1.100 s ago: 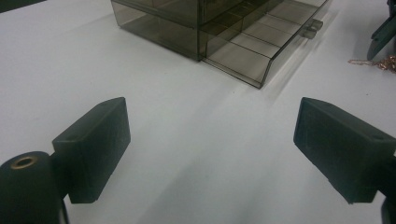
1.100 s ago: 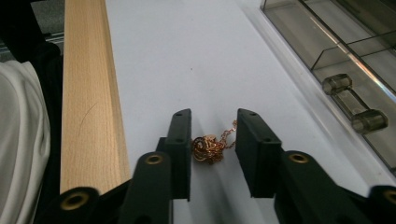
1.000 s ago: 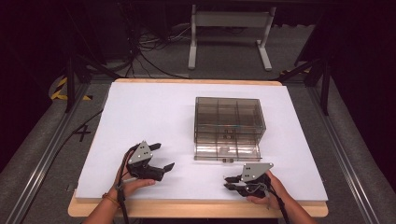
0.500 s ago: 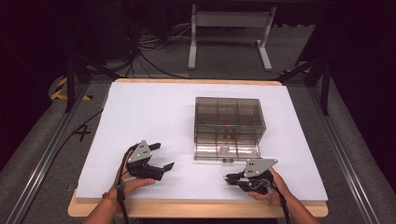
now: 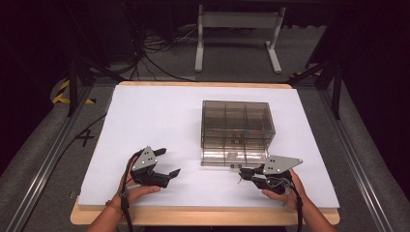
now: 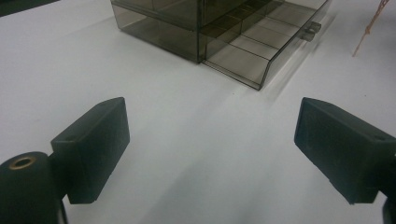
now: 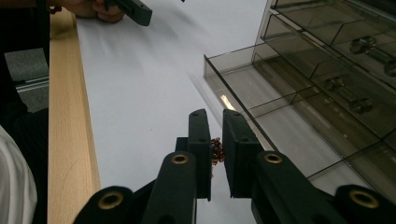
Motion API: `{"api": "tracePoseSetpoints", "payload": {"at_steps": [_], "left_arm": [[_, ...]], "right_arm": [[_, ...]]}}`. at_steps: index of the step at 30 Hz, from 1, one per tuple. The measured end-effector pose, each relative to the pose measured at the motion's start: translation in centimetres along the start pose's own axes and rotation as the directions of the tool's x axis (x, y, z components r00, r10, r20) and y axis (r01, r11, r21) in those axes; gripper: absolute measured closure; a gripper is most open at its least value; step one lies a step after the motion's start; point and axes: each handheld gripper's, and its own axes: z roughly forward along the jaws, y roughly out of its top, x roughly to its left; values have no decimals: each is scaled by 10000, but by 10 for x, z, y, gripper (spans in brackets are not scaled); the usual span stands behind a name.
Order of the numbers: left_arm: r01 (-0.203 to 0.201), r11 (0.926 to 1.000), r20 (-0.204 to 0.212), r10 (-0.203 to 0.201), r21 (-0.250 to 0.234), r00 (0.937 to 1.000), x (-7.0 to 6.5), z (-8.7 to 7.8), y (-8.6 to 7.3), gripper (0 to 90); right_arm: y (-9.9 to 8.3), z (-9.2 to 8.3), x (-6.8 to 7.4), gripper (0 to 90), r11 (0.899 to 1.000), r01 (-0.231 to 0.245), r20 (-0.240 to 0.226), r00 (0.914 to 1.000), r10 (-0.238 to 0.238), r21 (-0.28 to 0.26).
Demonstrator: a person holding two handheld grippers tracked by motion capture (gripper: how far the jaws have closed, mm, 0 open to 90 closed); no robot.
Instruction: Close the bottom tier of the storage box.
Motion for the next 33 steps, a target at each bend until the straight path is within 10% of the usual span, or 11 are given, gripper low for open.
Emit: {"api": "tracePoseSetpoints", "payload": {"at_steps": [33], "left_arm": [[-57,9997,6,57,223,10000,-1,2,1,115]], "right_arm": [[20,-25,-5,828,9970,-269,1218,9919,357,-732]]}}
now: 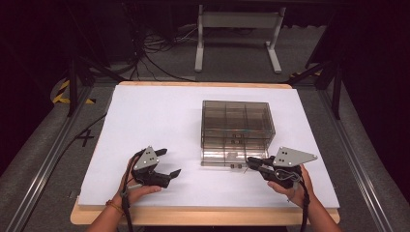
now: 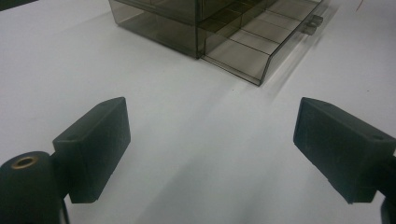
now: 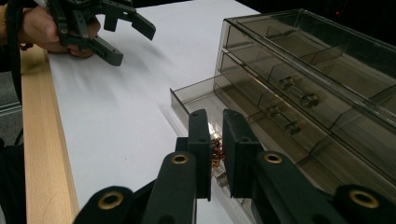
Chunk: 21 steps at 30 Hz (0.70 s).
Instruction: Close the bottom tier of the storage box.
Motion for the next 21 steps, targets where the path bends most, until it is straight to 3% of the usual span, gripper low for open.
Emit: {"api": "tracePoseSetpoints", "payload": {"at_steps": [16,21], "left_arm": [[125,9999,-88,-125,6,9999,0,0,0,108],[130,9999,-8,-130,80,9999,1,1,0,107]], "right_arm": [[16,1,-11,828,9995,-248,360,9990,256,-220],[17,4,-14,827,9996,-281,354,9990,282,-53]]}}
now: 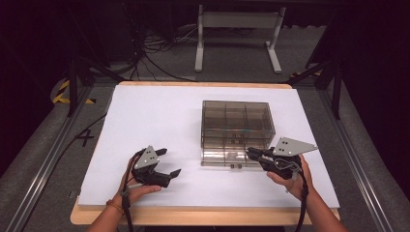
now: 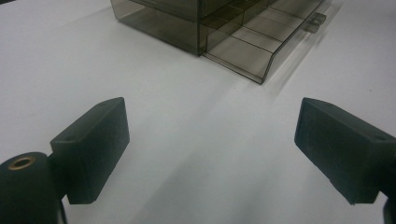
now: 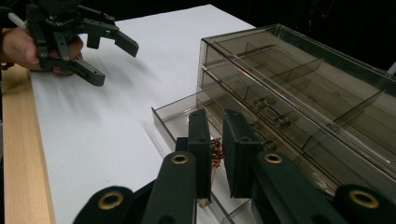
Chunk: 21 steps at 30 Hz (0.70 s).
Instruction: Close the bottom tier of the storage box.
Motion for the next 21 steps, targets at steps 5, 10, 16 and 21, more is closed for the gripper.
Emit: {"api": "tracePoseSetpoints", "payload": {"at_steps": [5,10,16,21], "left_arm": [[-164,9998,-54,164,57,9999,-2,0,0,107],[-196,9998,-21,196,100,9998,-1,1,0,107],[-212,9997,8,212,140,9998,-2,1,1,107],[-219,9997,-61,219,107,9997,-2,1,0,107]], "right_arm": [[5,8,-2,827,9997,157,17,9999,-157,169],[10,16,-5,827,9999,135,27,9999,-135,107],[12,26,-9,827,9998,102,41,9999,-103,164],[11,33,-14,827,9998,-82,34,10000,82,197]]}}
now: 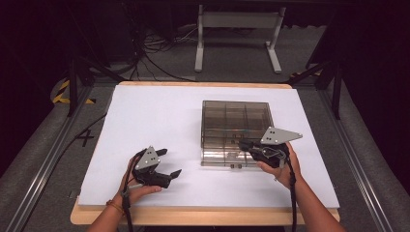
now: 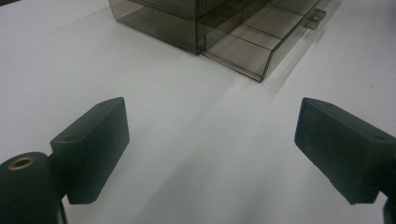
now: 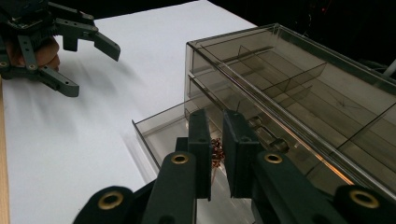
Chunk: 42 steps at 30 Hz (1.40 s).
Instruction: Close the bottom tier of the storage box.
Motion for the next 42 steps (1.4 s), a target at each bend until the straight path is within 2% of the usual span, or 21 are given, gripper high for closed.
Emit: {"api": "tracePoseSetpoints", "payload": {"at_steps": [14,25,34,42], "left_arm": [[82,10000,69,-83,29,9999,1,0,0,107],[13,10000,133,-13,-7,9999,1,0,0,108],[-48,10000,146,48,26,9999,0,0,0,109],[-140,9998,114,139,102,9998,-1,1,0,109]], "right_arm": [[-17,21,-5,827,9973,-165,-77,9998,171,721],[-26,35,0,827,9902,-85,-167,9998,110,1394],[-31,39,0,826,9850,-66,-207,9997,103,1723],[-34,38,-1,826,9835,-51,-144,9999,79,1810]]}}
